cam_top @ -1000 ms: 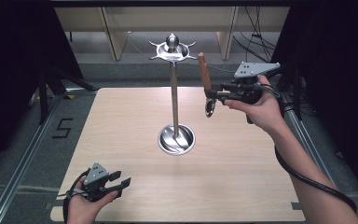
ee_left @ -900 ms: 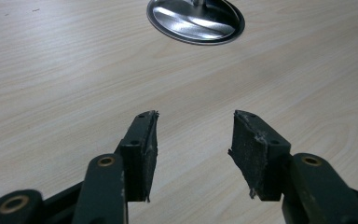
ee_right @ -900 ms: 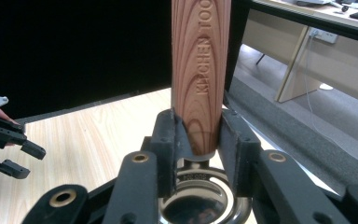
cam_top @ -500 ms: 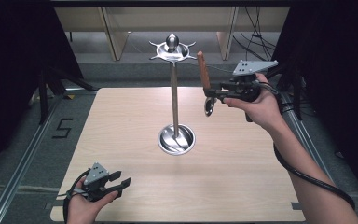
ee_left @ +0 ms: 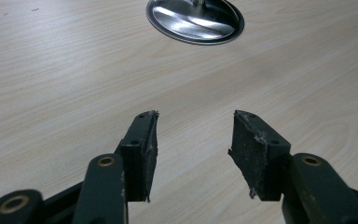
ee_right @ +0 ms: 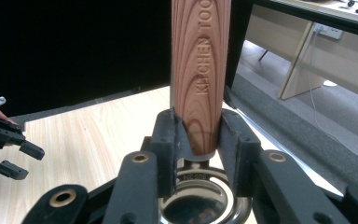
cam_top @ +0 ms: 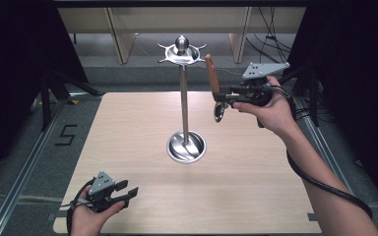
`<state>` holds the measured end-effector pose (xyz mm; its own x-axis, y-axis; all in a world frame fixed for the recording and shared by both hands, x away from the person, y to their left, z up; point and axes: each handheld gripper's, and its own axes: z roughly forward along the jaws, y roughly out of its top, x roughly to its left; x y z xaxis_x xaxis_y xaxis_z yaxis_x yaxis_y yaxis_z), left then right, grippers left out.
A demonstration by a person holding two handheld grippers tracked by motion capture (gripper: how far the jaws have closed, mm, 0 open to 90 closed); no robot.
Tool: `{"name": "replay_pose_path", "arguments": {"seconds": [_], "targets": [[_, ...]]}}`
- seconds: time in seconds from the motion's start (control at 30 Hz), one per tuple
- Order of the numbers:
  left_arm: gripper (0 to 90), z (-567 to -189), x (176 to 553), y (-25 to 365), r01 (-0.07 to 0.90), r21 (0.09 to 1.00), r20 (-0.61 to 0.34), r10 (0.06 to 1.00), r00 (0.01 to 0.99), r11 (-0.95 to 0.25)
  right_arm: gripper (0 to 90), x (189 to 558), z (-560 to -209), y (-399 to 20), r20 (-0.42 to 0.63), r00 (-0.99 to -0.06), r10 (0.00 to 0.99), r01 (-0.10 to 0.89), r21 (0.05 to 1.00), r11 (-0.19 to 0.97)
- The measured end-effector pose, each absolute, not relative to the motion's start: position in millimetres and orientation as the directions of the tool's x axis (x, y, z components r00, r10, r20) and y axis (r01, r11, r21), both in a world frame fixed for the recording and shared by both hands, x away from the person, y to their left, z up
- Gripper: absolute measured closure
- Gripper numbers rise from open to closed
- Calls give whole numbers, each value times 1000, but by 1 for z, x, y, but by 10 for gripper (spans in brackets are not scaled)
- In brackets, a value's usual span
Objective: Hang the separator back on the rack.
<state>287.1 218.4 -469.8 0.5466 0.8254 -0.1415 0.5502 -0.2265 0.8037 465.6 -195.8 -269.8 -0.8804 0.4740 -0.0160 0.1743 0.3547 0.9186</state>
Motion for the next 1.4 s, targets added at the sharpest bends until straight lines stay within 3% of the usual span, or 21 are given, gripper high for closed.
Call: {"name": "replay_pose_path", "arguments": {"seconds": [0.87, 1.4], "targets": [[496, -470, 287, 219, 549, 803, -140, 822, 553, -232, 697, 473, -272, -184, -52, -874, 483, 147, 919, 365], [496, -470, 287, 218, 549, 805, -144, 824, 549, -226, 684, 471, -279, -177, -14, -870, 493, 186, 916, 355]]}}
